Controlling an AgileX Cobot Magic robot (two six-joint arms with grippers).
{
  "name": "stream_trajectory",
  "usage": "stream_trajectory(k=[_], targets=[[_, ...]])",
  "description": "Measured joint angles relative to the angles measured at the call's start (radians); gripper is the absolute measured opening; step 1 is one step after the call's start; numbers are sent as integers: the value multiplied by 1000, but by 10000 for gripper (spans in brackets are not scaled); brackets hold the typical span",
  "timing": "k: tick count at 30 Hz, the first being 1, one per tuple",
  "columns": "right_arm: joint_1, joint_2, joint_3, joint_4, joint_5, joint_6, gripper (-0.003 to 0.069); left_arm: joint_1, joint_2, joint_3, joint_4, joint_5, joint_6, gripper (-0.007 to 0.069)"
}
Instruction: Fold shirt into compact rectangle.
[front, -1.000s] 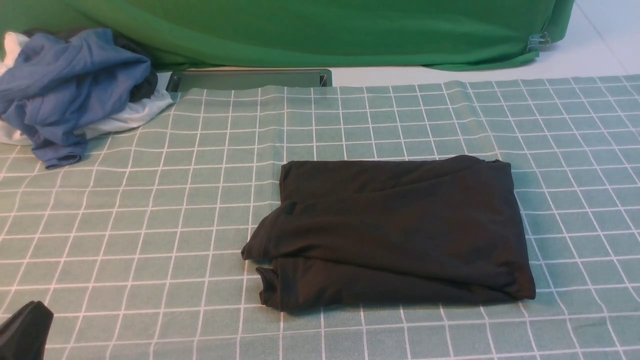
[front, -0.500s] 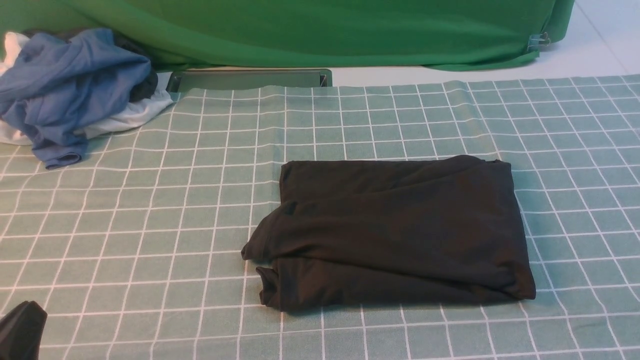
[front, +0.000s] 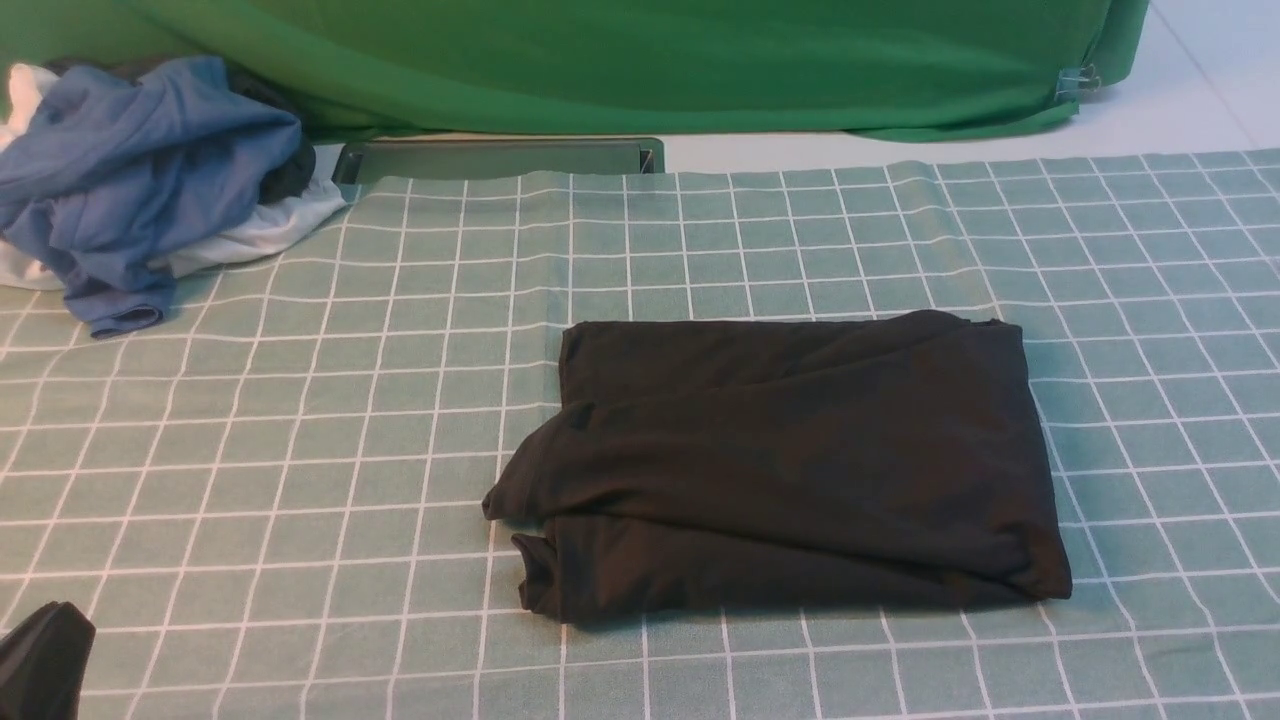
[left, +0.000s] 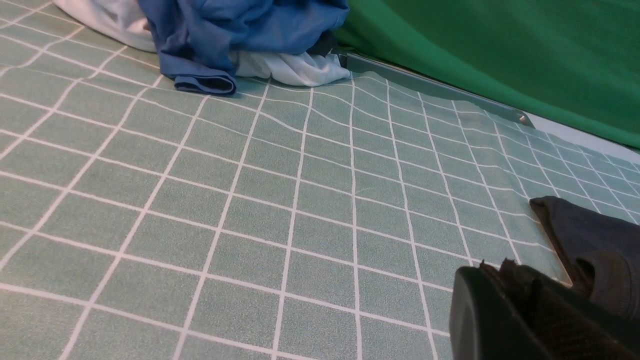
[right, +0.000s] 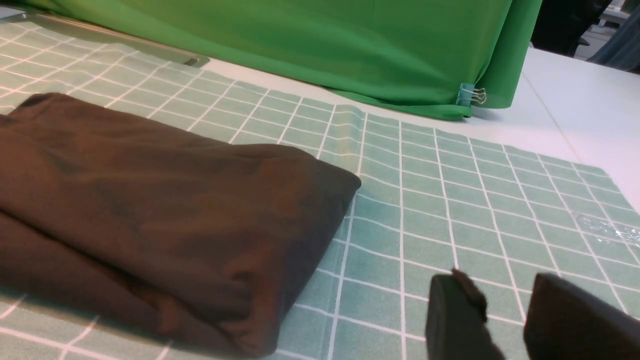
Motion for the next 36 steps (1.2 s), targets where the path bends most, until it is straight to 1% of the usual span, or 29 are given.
stream_trajectory(k=[8,36], targets=[[0,0,0,0,0,0,238,0,0,0,0,0,0,34],[0,0,0,0,0,0,240,0,0,0,1,0,3,34]])
